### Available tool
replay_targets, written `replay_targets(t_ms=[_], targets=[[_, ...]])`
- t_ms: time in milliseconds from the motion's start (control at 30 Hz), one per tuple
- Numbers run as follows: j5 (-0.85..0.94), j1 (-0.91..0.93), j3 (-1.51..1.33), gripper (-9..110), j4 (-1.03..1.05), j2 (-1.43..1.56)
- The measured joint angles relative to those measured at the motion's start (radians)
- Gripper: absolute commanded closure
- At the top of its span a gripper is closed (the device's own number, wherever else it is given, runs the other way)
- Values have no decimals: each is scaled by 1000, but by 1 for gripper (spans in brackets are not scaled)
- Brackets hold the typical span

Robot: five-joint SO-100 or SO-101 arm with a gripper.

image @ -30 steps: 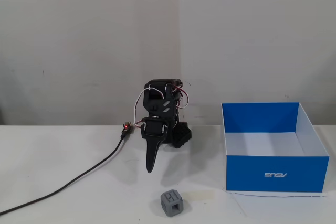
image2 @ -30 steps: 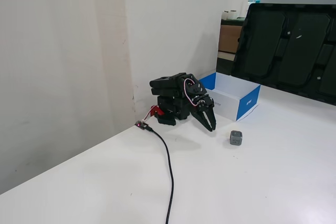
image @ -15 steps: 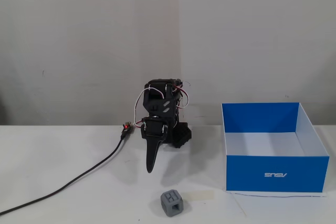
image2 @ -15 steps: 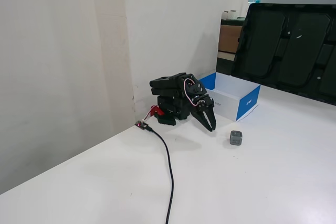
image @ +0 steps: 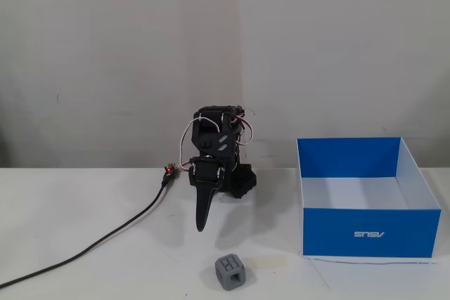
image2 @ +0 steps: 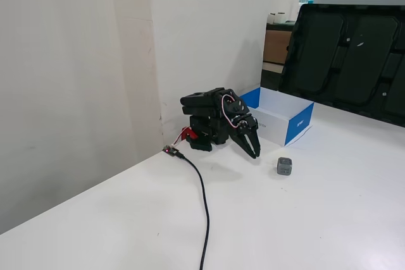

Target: Pick the gray block and keep it in the box.

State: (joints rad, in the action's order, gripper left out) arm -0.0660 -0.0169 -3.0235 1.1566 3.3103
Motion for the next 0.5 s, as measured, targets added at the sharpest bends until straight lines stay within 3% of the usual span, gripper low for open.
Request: replay_targets(t_ms=[500], targets=[[0, -40, 133, 101, 15, -63]])
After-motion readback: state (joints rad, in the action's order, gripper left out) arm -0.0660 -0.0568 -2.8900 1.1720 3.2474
